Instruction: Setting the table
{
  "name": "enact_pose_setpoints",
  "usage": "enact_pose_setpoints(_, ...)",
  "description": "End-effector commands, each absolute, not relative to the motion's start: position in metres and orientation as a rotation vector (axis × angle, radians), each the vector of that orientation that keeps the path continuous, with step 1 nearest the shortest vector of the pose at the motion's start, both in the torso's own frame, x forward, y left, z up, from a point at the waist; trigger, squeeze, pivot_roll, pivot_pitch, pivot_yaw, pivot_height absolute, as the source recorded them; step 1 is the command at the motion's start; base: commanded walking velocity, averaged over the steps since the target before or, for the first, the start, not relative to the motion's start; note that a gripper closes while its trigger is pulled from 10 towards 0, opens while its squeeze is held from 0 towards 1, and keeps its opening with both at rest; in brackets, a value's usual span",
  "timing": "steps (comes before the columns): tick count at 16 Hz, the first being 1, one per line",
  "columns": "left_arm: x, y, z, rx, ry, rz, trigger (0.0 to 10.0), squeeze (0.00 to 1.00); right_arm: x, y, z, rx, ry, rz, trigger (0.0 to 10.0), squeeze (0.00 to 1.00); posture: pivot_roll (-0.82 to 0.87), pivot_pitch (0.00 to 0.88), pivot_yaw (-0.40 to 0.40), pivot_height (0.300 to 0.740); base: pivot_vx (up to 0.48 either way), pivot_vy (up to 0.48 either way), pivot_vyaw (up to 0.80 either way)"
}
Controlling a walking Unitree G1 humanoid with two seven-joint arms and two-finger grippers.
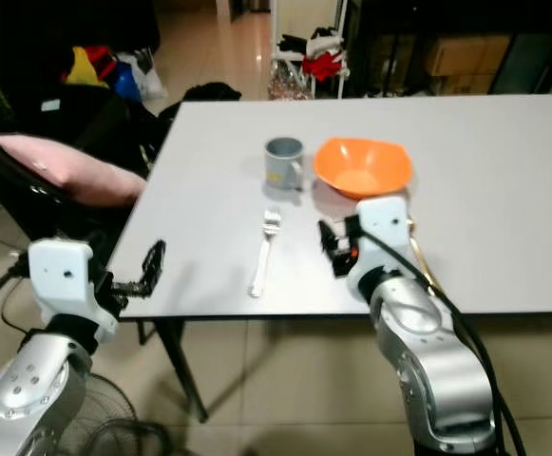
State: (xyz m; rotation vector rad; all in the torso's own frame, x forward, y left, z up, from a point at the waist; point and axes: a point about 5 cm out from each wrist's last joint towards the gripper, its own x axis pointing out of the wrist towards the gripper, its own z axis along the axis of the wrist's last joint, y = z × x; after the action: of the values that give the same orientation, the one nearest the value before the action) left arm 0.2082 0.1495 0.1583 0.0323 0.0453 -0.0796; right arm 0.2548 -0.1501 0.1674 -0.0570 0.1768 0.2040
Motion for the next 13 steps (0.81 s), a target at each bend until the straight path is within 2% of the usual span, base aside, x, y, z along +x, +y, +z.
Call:
enact_pose_setpoints(1,0.2082,0.1549,0.1572,0.025,0.057,-0.047,10.0,0.71,0.2561,-0.1462,0.1652,-0.045,0.169,0.222,10.0,1.00,-0.02,0.000,0.059,0.740,0.000,-0.480,0.00)
enact_pose_setpoints(2,0.2082,0.1545,0.1566,0.034,0.061,-0.048,10.0,0.96,0.2565,-0.1462,0.1642,-0.038,0.165,0.221,10.0,1.00,-0.01,0.000,0.061,0.740,0.000,-0.480,0.00)
enact_pose_setpoints(9,0.2096,0.1534,0.1586,0.086,0.054,-0.081,10.0,0.90,0.2548,-0.1524,0.1604,-0.034,0.137,0.214,10.0,1.00,-0.02,0.000,0.079,0.740,0.000,-0.480,0.00)
enact_pose_setpoints(13,0.2115,0.1565,0.1590,0.094,0.052,-0.064,10.0,0.90,0.2559,-0.1538,0.1582,-0.031,0.137,0.208,10.0,1.00,-0.01,0.000,0.074,0.740,0.000,-0.480,0.00)
